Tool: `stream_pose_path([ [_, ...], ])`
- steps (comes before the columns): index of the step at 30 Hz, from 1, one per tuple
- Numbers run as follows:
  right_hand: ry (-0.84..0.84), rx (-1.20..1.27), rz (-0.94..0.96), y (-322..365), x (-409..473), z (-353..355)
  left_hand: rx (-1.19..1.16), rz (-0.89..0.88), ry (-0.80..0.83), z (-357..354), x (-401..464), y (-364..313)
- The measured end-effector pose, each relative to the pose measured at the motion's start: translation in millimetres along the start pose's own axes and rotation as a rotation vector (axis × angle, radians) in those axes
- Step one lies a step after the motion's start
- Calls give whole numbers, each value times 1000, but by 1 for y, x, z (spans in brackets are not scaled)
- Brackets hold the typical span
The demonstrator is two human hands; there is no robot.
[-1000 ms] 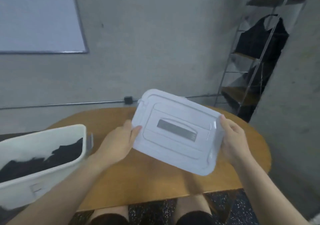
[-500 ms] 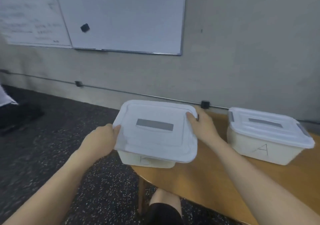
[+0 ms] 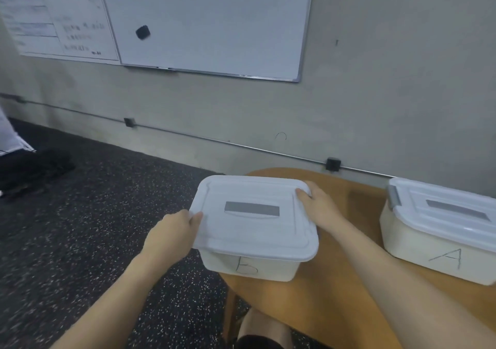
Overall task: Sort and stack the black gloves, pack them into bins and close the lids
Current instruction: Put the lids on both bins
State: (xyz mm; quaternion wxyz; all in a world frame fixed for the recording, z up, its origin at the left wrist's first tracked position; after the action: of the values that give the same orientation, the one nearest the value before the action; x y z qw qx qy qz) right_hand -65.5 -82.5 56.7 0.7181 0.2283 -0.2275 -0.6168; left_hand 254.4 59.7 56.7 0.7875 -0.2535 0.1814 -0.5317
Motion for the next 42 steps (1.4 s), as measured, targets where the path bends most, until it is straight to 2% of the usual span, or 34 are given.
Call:
stream_pose_path([
  [15, 30, 34, -69, -22, 21, -26, -65, -5, 0, -14, 30, 16],
  [27, 2, 234, -112, -39, 22, -37, -179, -14, -35, -17, 32, 18],
  [32, 6, 240, -102, -38, 22, -38, -242, 1, -34, -19, 34, 23],
  [38, 20, 253, -116, -39, 22, -38, -103, 13, 17, -18, 38, 24],
  [42, 60, 264, -141, -37, 20, -38, -84, 26, -57, -14, 35, 21],
])
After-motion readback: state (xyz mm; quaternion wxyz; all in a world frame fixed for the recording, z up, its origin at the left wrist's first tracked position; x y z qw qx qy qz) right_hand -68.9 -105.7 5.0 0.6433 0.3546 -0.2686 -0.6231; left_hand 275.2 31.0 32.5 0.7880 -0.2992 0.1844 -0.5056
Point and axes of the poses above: each hand's wrist, its own x-axis towards the middle knuckle, its own z-axis out of the back of the hand, y = z × x, the point moved 9 cm from there along x, towards the middle knuckle, and after that the axes turned 13 degrees about -x, right-handed, at the moved point
